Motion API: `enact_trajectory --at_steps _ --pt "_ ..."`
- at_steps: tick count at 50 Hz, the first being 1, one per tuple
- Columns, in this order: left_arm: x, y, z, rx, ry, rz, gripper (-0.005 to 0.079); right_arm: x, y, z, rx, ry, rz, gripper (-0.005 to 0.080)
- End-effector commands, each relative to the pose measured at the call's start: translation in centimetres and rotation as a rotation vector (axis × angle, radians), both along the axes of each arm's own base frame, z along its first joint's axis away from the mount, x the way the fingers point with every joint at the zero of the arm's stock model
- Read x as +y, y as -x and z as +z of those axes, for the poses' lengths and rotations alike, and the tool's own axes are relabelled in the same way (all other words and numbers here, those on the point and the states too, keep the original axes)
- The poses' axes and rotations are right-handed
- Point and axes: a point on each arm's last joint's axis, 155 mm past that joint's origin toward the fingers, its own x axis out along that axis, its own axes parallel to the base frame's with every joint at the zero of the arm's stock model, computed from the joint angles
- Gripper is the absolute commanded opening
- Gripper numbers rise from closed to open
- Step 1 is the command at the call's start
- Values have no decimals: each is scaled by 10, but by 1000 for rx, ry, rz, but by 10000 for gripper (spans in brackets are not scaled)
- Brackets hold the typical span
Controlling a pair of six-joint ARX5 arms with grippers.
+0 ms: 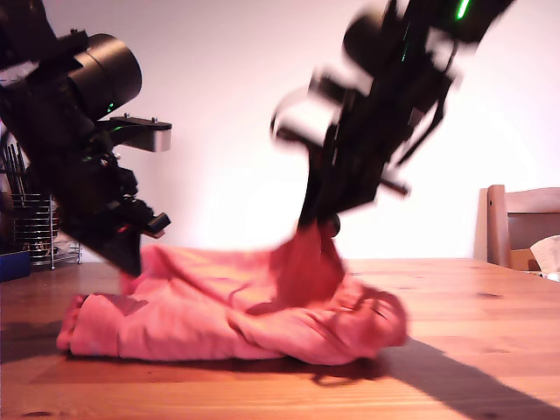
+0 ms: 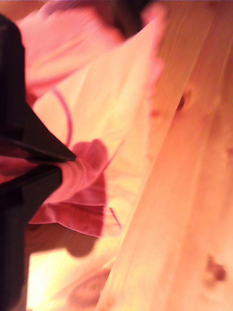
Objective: Fold the underwear in front of you. After folding it, place it to the right side.
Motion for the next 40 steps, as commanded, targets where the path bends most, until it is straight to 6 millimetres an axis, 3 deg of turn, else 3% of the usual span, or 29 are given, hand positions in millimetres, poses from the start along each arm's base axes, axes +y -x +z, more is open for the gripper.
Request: enact_trajectory --at_steps 1,11,16,25,40 --pt "5 -4 -20 30 -1 4 -19 3 -5 -3 -12 -7 -1 -11" --pt "12 -13 -50 60 3 13 -17 1 -19 -15 -48 13 -31 -11" --pt "15 -17 -55 55 2 19 34 1 -23 -13 -66 15 -36 1" --pt "16 -27 -45 10 7 23 372 0 -26 -11 -76 19 -45 140" --pt "23 -44 -18 -60 -54 37 397 0 -31 -4 -89 25 -48 176"
